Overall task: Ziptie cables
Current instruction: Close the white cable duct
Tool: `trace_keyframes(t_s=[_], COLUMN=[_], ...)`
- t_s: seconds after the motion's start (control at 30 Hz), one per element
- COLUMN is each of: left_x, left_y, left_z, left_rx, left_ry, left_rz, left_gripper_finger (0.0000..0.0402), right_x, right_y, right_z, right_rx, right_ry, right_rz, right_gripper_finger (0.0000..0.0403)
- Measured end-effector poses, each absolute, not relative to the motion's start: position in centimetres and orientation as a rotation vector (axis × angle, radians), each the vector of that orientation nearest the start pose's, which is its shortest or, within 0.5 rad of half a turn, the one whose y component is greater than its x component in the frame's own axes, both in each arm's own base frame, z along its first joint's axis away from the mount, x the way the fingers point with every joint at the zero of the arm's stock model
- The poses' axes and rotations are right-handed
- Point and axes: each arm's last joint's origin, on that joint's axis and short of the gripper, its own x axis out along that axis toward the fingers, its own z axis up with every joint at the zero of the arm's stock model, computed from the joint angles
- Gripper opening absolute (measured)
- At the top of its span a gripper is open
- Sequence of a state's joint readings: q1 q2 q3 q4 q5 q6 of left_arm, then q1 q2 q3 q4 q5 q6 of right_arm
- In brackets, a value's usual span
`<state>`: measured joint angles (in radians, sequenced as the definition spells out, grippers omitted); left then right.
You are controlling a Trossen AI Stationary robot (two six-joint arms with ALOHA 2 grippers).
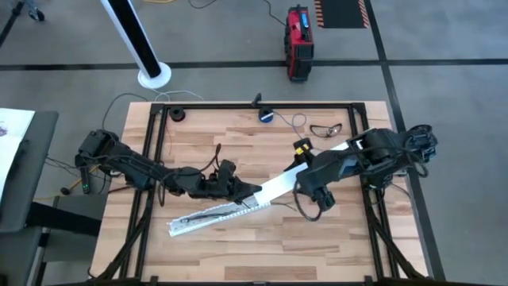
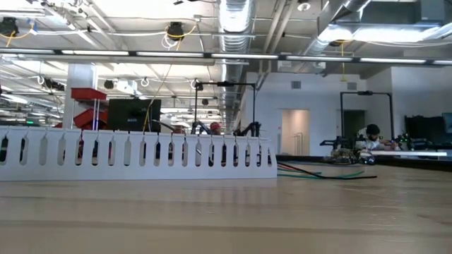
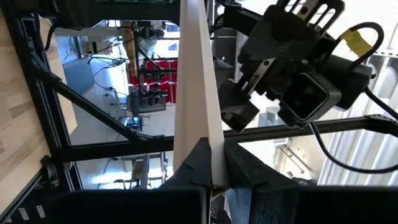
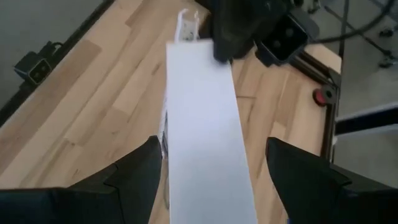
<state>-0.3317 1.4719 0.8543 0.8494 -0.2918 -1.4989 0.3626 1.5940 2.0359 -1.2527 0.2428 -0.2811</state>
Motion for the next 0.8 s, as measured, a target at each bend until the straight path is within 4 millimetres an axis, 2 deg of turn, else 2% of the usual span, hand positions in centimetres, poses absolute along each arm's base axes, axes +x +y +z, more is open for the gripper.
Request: trace_keyframes(t_s=[0.13,0.3,0.47,0.6,0.8], left_x=[30.7,30.8,30.8,30.7,30.7], left_y=[-9.5,-9.3,-9.3,-9.3,-9.4], left_z=[29.5,29.6,29.6,29.6,29.7], left_rx=[-1.548,-1.540,-1.531,-1.533,-1.529], left_ry=[-0.154,-0.161,-0.160,-0.167,-0.162], left_rz=[-0.195,-0.195,-0.196,-0.202,-0.220], left_gripper_finger=[0.0010,0.0010,0.0010,0.0010,0.0010], right_x=[28.4,29.8,30.8,31.2,30.3], right_y=[9.8,10.4,10.7,10.6,9.6], right_z=[45.4,43.7,43.1,43.3,44.3], right_rx=[-0.495,-0.513,-0.545,-0.548,-0.567], right_ry=[0.729,0.805,0.805,0.768,0.750], right_rz=[0.274,0.290,0.297,0.287,0.186], right_gripper_finger=[0.0277,0.0277,0.0277,0.0277,0.0277])
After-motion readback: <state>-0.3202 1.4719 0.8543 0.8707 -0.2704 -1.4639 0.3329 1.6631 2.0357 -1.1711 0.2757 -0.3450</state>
